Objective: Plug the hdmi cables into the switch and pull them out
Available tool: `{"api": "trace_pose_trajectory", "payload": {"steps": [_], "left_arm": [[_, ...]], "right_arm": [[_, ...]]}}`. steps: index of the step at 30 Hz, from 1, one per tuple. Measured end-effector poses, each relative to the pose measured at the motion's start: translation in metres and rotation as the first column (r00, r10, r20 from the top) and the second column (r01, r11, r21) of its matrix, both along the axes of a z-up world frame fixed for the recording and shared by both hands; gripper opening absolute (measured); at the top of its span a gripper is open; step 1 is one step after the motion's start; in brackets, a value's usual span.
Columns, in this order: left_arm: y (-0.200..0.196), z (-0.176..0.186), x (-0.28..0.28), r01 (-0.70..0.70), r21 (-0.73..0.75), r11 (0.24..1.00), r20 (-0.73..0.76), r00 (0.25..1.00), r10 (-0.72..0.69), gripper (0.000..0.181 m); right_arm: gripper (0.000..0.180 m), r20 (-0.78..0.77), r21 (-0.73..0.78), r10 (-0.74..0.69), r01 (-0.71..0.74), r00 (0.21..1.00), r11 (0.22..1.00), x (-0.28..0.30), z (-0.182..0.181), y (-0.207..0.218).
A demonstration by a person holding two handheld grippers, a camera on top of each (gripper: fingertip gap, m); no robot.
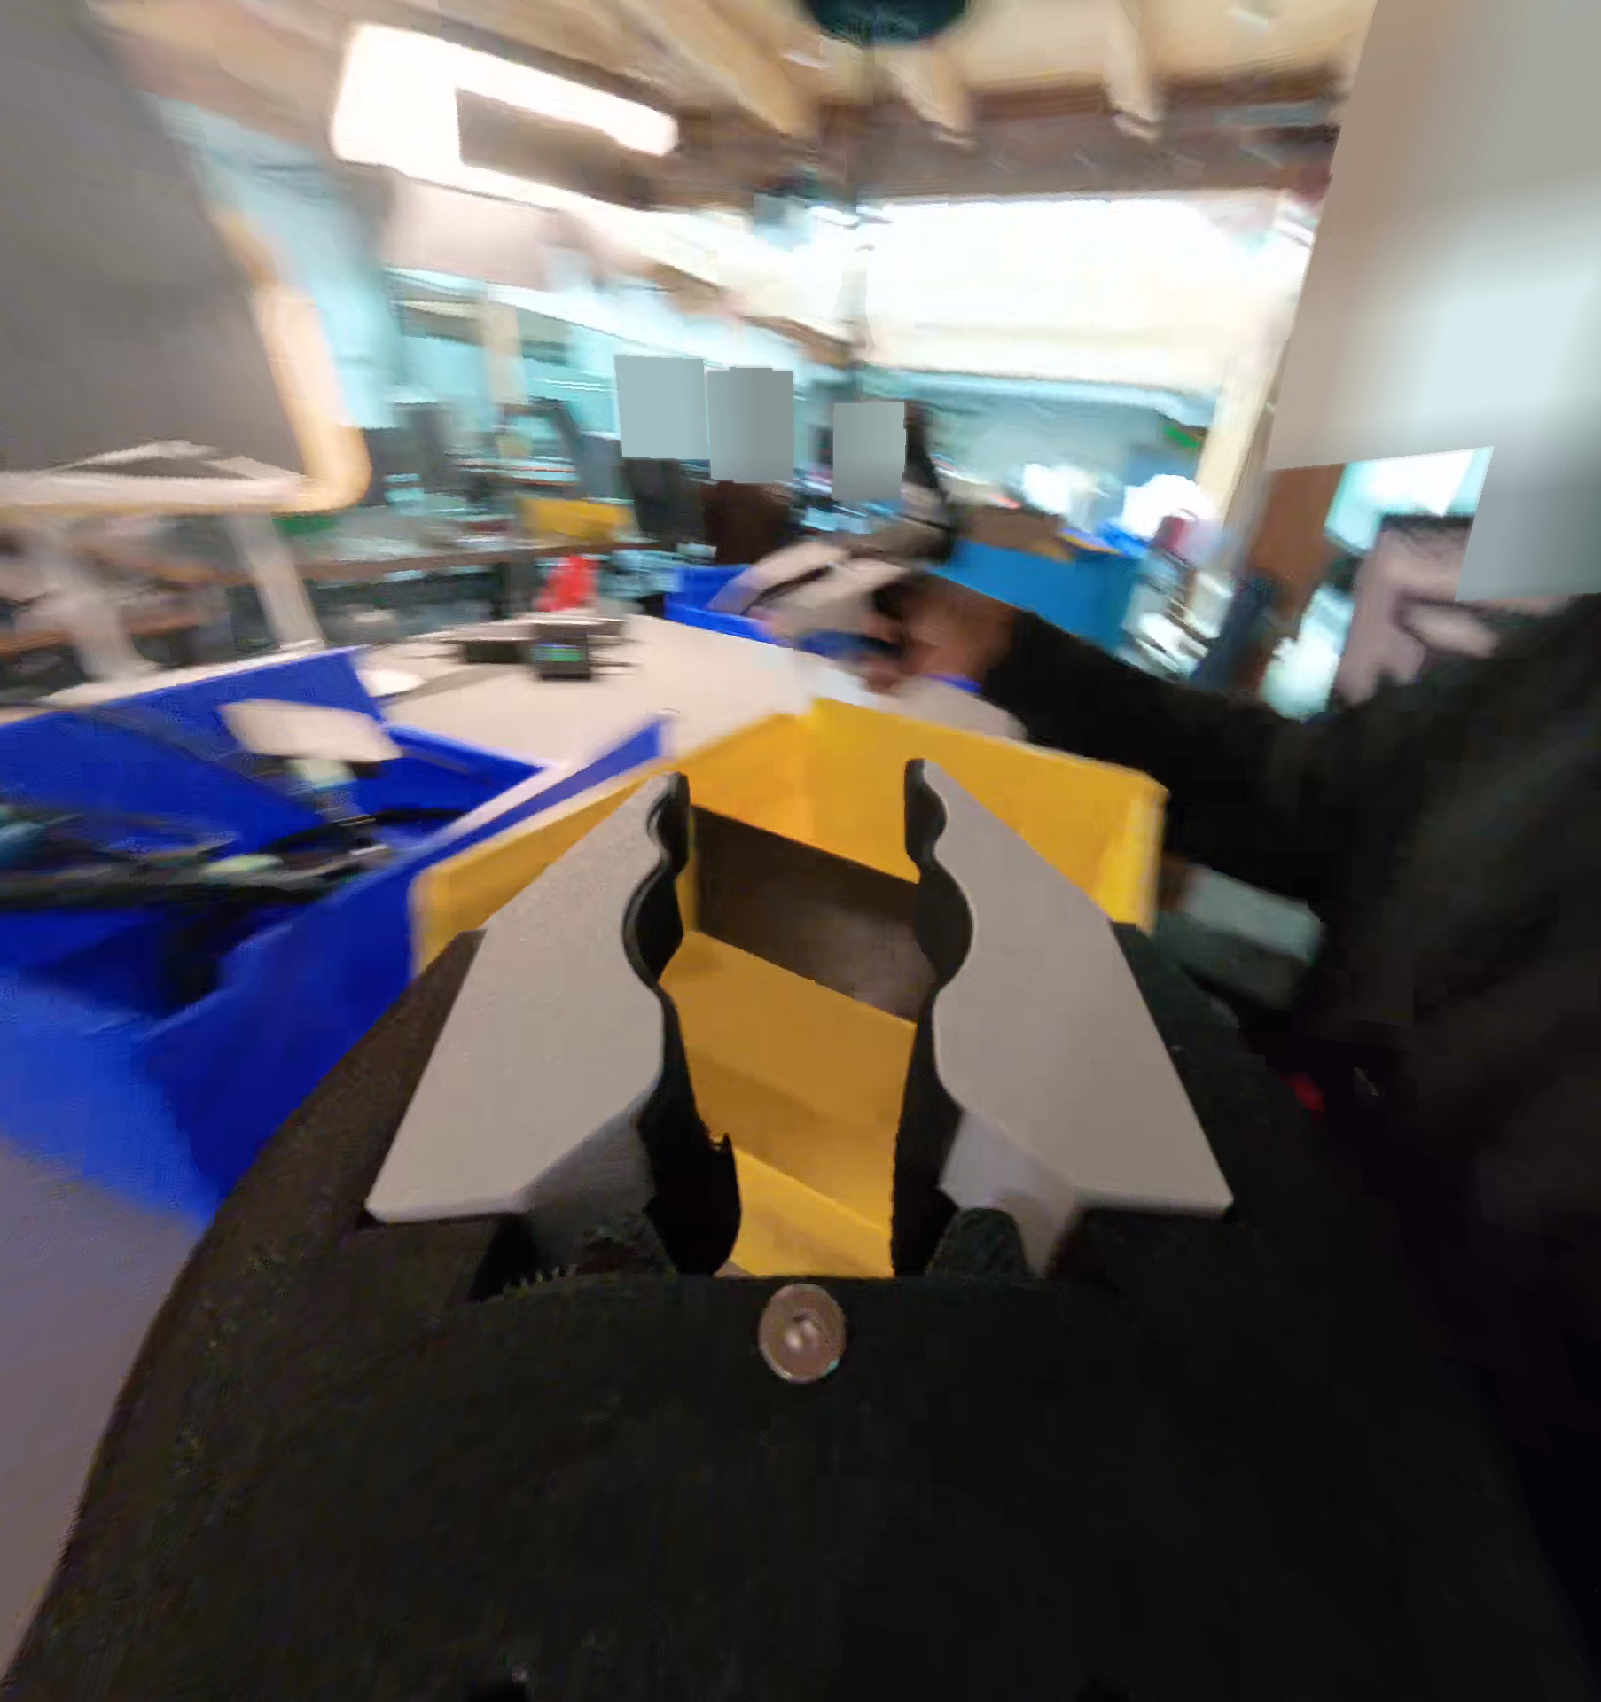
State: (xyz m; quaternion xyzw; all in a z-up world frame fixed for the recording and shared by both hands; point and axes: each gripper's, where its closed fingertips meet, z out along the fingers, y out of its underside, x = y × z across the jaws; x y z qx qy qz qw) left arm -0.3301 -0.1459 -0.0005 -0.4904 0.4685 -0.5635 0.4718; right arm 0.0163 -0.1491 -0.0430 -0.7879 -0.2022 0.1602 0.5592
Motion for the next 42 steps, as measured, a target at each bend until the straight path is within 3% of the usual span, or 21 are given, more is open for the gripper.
{"api": "trace_pose_trajectory", "payload": {"steps": [3, 7, 8, 10, 14, 20, 23, 26, 29, 31, 34, 36, 39, 42], "left_arm": [[0.099, -0.009, 0.003, -0.378, -0.207, 0.902, -0.134, 0.925, 0.357, 0.054], [0.170, -0.056, 0.001, -0.619, -0.203, 0.759, -0.444, 0.749, 0.492, 0.061], [0.173, -0.060, 0.003, -0.622, -0.194, 0.759, -0.472, 0.737, 0.483, 0.068], [0.174, -0.062, 0.004, -0.609, -0.210, 0.765, -0.488, 0.743, 0.458, 0.065], [0.173, -0.063, -0.002, -0.597, -0.194, 0.778, -0.492, 0.745, 0.450, 0.044], [0.175, -0.050, -0.031, -0.654, -0.163, 0.739, -0.464, 0.712, 0.528, 0.044], [0.170, -0.049, -0.045, -0.684, -0.146, 0.715, -0.462, 0.686, 0.562, 0.045], [0.167, -0.063, -0.034, -0.661, -0.150, 0.735, -0.500, 0.692, 0.520, 0.045], [0.167, -0.074, -0.009, -0.633, -0.160, 0.758, -0.527, 0.704, 0.476, 0.045], [0.169, -0.085, 0.004, -0.624, -0.152, 0.766, -0.560, 0.693, 0.453, 0.043], [0.171, -0.093, 0.011, -0.599, -0.143, 0.788, -0.572, 0.700, 0.428, 0.022], [0.174, -0.093, 0.006, -0.602, -0.139, 0.786, -0.565, 0.700, 0.436, 0.021], [0.191, -0.093, -0.019, -0.677, -0.071, 0.732, -0.582, 0.625, 0.521, 0.018], [0.211, -0.092, -0.062, -0.802, 0.045, 0.595, -0.627, 0.441, 0.642, 0.043]], "right_arm": [[0.075, -0.092, -0.073, -0.043, 0.036, 0.995, 0.997, -0.022, -0.001, -0.038], [0.090, -0.034, -0.177, -0.068, 0.061, 0.997, 0.982, -0.062, -0.022, -0.071], [0.092, -0.001, -0.202, -0.067, 0.066, 0.998, 0.977, -0.069, -0.030, -0.076], [0.092, 0.084, -0.237, -0.063, 0.081, 0.994, 0.968, -0.075, -0.044, -0.082], [0.088, 0.148, -0.244, -0.020, 0.056, 0.989, 0.968, -0.065, -0.044, -0.086], [0.080, 0.340, -0.222, -0.144, 0.228, 0.929, 0.948, 0.001, -0.035, -0.079], [0.079, 0.335, -0.185, -0.139, 0.210, 0.932, 0.960, -0.007, -0.016, -0.081], [0.076, 0.286, -0.183, -0.048, 0.104, 0.957, 0.978, -0.049, -0.005, -0.079], [0.075, 0.275, -0.245, 0.071, -0.001, 0.959, 0.969, -0.096, -0.017, -0.071], [0.072, 0.329, -0.302, 0.136, -0.032, 0.934, 0.953, -0.113, -0.036, -0.066], [0.061, 0.427, -0.387, 0.216, -0.038, 0.878, 0.921, -0.116, -0.064, -0.065], [0.060, 0.460, -0.395, 0.226, -0.030, 0.859, 0.918, -0.109, -0.068, -0.064], [0.061, 0.501, -0.404, 0.221, 0.000, 0.836, 0.915, -0.090, -0.067, -0.066], [0.063, 0.570, -0.383, 0.162, 0.086, 0.805, 0.920, -0.059, -0.061, -0.071]]}}
